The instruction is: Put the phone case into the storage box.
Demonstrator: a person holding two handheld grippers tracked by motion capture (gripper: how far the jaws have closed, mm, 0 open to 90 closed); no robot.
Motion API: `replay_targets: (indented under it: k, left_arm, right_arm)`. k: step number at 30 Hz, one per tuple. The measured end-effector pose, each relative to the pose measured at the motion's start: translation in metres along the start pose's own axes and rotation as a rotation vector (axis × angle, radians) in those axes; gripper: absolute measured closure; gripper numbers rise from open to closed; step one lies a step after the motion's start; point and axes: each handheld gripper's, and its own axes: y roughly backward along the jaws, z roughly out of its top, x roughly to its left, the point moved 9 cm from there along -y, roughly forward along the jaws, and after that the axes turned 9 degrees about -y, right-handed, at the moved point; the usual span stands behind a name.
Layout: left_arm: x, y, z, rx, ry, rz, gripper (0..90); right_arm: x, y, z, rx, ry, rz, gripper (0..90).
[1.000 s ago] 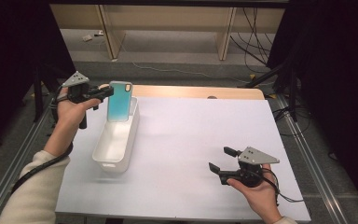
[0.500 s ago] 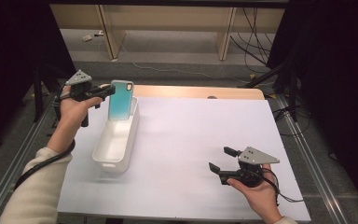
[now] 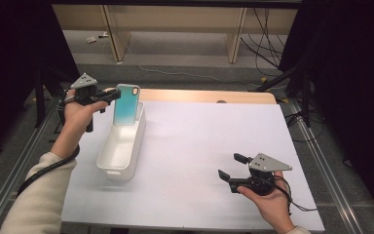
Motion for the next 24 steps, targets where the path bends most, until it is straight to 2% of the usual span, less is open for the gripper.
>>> replay_targets:
  k: [1,4,5,8,9,10,11,12,14,15,18,24]
  left_arm:
    - [0.0004,-0.0003,0.0003,-0.001,-0.001,0.001,82.2]
    - [0.0014,-0.0009,0.0003,0.000,-0.001,0.001,82.2]
    - [0.0020,-0.0011,0.0002,0.000,-0.001,0.002,82.3]
    - [0.0047,-0.0016,0.0000,-0.001,-0.009,0.010,82.3]
    - [0.0039,-0.0017,-0.0008,0.005,0.000,0.004,82.3]
    - [0.0040,-0.0019,-0.0007,0.004,-0.001,0.003,82.3]
    - [0.0039,-0.0022,-0.0007,0.003,0.001,0.003,82.3]
    - [0.0041,-0.0025,-0.0008,0.004,-0.001,0.003,82.3]
    - [0.0048,-0.0033,-0.0010,0.006,-0.001,0.003,82.3]
    - [0.0050,-0.0038,-0.0010,0.006,0.002,0.003,82.3]
    - [0.0065,-0.0046,-0.0013,0.009,0.001,0.005,82.3]
    - [0.0096,-0.0046,-0.0023,0.013,0.001,0.013,82.2]
  right_arm:
    - [0.0025,0.0009,-0.0018,0.020,-0.027,0.013,20.5]
    - [0.0008,-0.0003,-0.0009,0.005,-0.010,0.008,20.5]
    - [0.0025,0.0006,-0.0020,0.020,-0.029,0.015,20.5]
    - [0.0021,-0.0001,-0.0018,0.014,-0.025,0.015,20.5]
    - [0.0025,0.0006,-0.0020,0.020,-0.029,0.015,20.5]
    - [0.0008,0.0005,-0.0007,0.009,-0.011,0.005,20.5]
    - [0.0024,0.0008,-0.0017,0.019,-0.025,0.013,20.5]
    - [0.0003,0.0001,-0.0001,0.002,-0.003,0.002,20.5]
    - [0.0025,0.0005,-0.0017,0.018,-0.027,0.014,20.5]
    - [0.0002,-0.0006,-0.0003,0.000,-0.005,0.005,20.5]
    - [-0.0013,0.0024,-0.0026,0.036,0.000,-0.011,20.6]
    - [-0.0012,0.0026,-0.0024,0.036,-0.001,-0.011,20.5]
